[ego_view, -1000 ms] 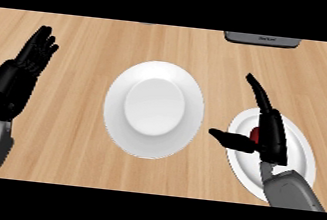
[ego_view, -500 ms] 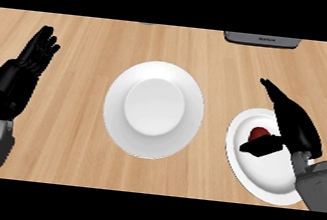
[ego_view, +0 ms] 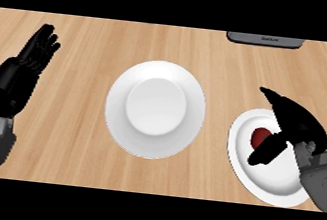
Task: Pick the tomato from the plate and place it in the plate
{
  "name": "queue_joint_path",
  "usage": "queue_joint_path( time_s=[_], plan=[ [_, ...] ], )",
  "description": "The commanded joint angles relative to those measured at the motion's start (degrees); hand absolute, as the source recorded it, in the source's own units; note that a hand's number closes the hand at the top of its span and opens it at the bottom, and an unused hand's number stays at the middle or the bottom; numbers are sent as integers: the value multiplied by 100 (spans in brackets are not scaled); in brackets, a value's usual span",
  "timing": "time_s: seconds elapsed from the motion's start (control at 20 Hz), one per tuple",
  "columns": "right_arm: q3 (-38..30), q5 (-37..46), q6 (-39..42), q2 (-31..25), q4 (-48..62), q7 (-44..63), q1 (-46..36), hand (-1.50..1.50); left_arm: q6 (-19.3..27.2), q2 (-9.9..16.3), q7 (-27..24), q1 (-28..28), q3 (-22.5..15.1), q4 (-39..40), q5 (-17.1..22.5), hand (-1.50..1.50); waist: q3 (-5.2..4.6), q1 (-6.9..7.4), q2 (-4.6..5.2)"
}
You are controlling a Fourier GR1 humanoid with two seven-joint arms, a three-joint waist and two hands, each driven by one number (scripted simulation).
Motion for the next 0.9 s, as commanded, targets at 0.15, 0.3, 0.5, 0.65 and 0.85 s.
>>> queue_joint_path(
  time_s=[0.15, 0.3, 0.5, 0.65, 0.85],
  plan=[
    [4, 615, 333, 220, 18, 517, 247, -150, -145, -174, -45, -123, 121, 254, -173, 0, 7, -31, 4],
    [-104, 659, 404, 173, 782, 160, 205, -150, 59, -283, 166, -421, 68, 130, -300, 0, 10, -15, 15],
    [-155, 887, 491, 584, 1191, 217, 121, -150, -97, -352, -50, 65, 53, -44, -446, 0, 9, 31, 14],
    [-284, 1090, 547, 639, 790, 291, 515, -150, -391, -288, 83, 30, 349, 9, -244, 0, 8, -3, 7],
    [-558, 1369, 718, 812, 1256, -293, 491, -150, -401, -423, 147, -219, 461, 195, -448, 0, 8, -4, 11]
  ],
)
